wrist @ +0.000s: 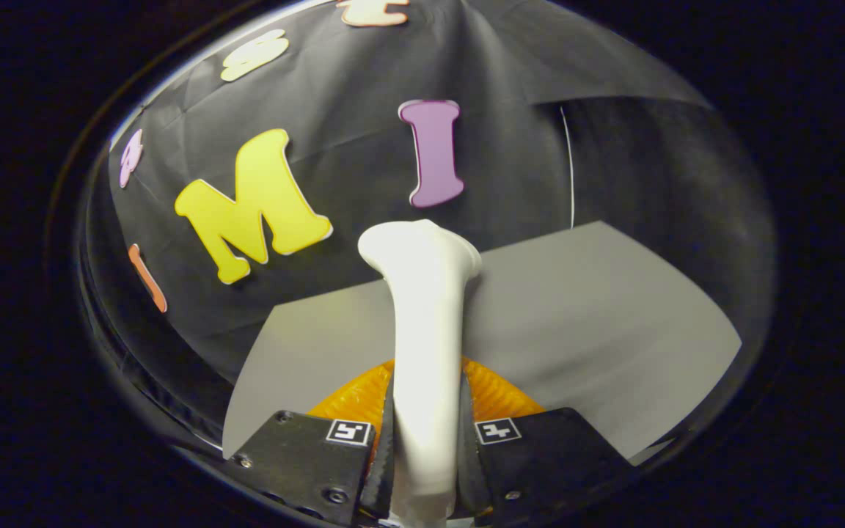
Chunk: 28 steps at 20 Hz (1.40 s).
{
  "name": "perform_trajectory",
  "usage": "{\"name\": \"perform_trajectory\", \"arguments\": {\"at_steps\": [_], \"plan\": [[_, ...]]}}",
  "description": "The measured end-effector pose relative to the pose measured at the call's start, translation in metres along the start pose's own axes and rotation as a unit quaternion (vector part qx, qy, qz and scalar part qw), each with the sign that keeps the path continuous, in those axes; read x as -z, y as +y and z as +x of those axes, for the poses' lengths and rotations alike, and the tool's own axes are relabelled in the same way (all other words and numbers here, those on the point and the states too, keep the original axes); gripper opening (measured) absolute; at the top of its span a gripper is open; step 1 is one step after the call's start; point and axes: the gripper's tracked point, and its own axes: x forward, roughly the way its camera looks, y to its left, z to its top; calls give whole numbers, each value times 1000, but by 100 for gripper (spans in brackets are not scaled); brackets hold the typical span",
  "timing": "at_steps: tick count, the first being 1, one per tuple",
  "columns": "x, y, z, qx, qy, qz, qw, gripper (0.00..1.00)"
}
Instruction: Iron the clothes twice with a garment steamer, once on the left side and once on the right side.
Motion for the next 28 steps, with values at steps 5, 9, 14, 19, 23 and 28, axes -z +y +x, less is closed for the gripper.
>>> {"name": "perform_trajectory", "arguments": {"at_steps": [5,9,14,19,23,28], "plan": [[-9,42,-68,-24,-76,6,997,36],[-4,91,-120,-50,-115,6,992,35],[1,160,-189,-86,-190,-24,978,35],[7,221,-237,-96,-235,-26,967,35],[0,280,-259,-120,-266,-44,955,35],[-11,353,-277,-179,-306,-79,932,35]]}}
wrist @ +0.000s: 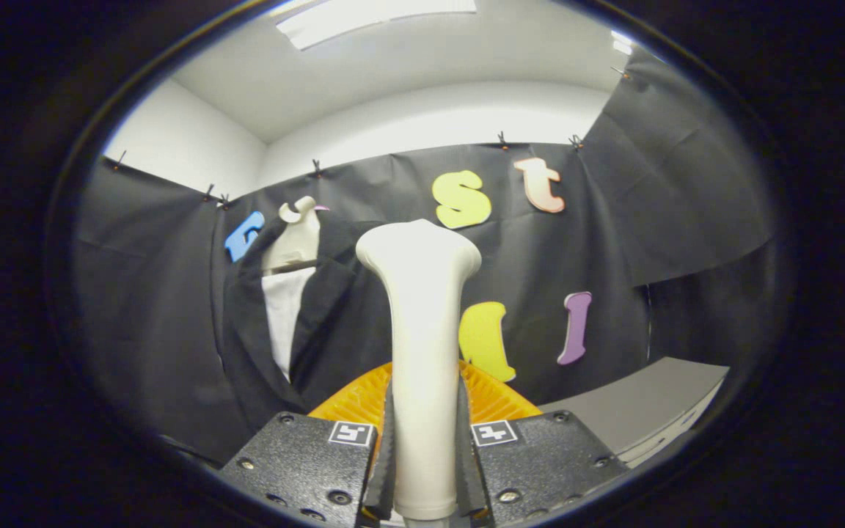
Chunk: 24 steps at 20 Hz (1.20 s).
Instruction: Iron the clothes twice with a garment steamer, once on the left side and once on the right side.
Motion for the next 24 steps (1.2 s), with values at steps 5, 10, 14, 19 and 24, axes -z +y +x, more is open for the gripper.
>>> {"name": "perform_trajectory", "arguments": {"at_steps": [5,10,14,19,24], "plan": [[-5,32,40,-14,-13,-32,999,35],[24,29,49,-14,14,-32,999,35],[53,19,34,-10,38,-35,999,35],[85,7,10,2,61,-36,997,35],[119,3,-15,2,93,-32,995,35]]}}
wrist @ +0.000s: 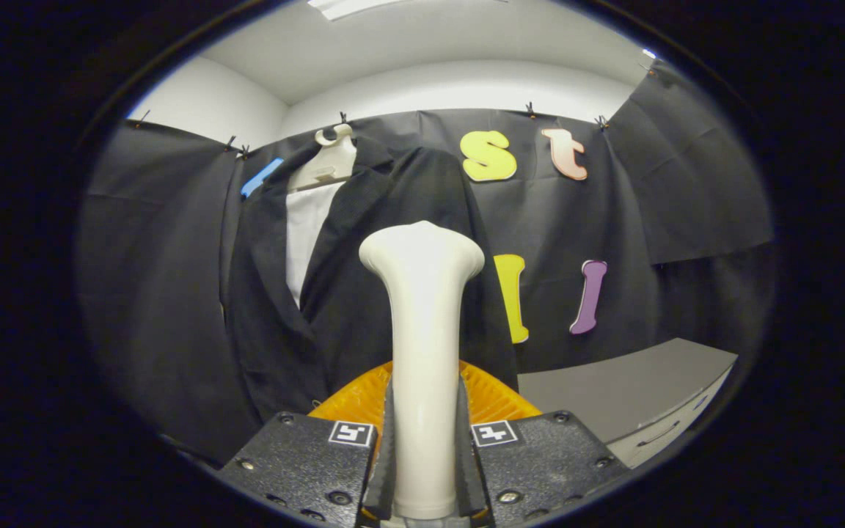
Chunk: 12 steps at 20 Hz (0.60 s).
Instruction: Iron the clothes twice with a garment steamer, once on the left side and once on the right side.
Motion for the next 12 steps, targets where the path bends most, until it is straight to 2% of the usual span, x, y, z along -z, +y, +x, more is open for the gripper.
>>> {"name": "perform_trajectory", "arguments": {"at_steps": [12], "plan": [[84,0,-31,1,79,-19,997,35]]}}
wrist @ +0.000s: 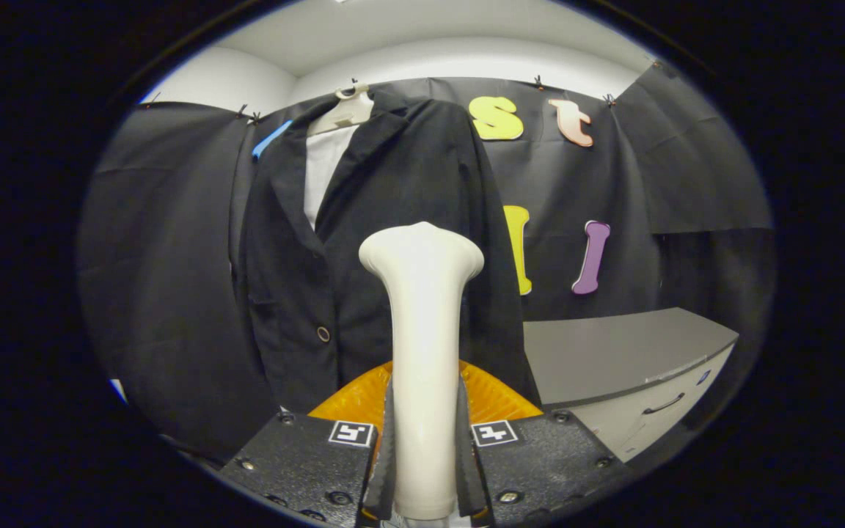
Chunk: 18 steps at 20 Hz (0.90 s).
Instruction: Iron the clothes twice with a garment steamer, once on the left side and once on the right side.
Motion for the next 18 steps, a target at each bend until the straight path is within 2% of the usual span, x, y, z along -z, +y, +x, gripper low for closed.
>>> {"name": "perform_trajectory", "arguments": {"at_steps": [9,18], "plan": [[73,8,-5,1,70,-3,998,35],[154,21,-13,-8,155,-13,988,35]]}}
